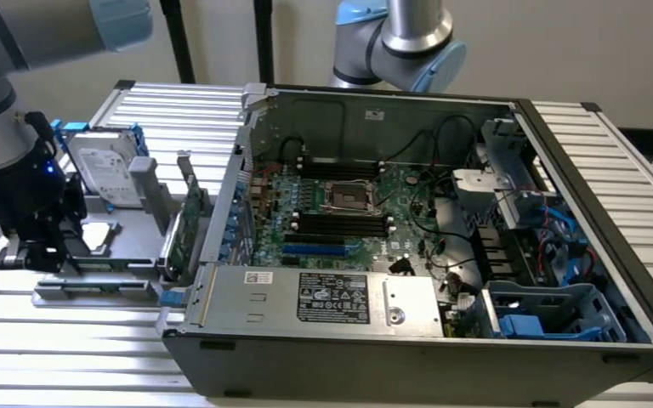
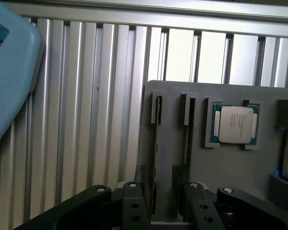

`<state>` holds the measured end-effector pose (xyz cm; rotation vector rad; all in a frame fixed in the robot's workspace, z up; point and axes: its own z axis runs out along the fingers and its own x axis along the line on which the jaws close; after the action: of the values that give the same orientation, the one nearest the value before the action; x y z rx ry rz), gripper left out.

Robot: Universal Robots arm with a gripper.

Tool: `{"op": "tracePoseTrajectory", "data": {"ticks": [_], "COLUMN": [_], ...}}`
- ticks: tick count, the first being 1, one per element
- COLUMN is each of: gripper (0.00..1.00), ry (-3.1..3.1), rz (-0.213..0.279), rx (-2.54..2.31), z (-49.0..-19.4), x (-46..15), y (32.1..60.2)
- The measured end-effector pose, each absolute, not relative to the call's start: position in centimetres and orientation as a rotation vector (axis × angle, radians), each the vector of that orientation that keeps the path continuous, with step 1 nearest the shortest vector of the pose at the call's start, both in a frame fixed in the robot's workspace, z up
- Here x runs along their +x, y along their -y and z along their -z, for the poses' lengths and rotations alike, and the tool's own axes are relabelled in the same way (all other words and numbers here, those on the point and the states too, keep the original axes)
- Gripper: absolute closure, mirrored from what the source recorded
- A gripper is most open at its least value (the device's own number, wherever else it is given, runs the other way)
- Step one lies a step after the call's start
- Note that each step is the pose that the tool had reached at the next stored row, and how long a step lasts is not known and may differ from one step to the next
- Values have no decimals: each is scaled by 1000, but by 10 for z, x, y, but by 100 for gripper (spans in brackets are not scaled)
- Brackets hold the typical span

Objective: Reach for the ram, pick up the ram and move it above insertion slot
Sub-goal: 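Pick up the ram and move it above insertion slot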

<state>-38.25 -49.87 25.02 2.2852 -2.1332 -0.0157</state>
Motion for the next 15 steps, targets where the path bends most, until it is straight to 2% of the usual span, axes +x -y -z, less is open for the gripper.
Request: {"op": "tracePoseTrajectory", "data": {"ticks": [15], "gripper": [64], "ry": [2133], "rz": [16], "rx": [2285], "z": [-223], "x": [-382], "y": [501]}}
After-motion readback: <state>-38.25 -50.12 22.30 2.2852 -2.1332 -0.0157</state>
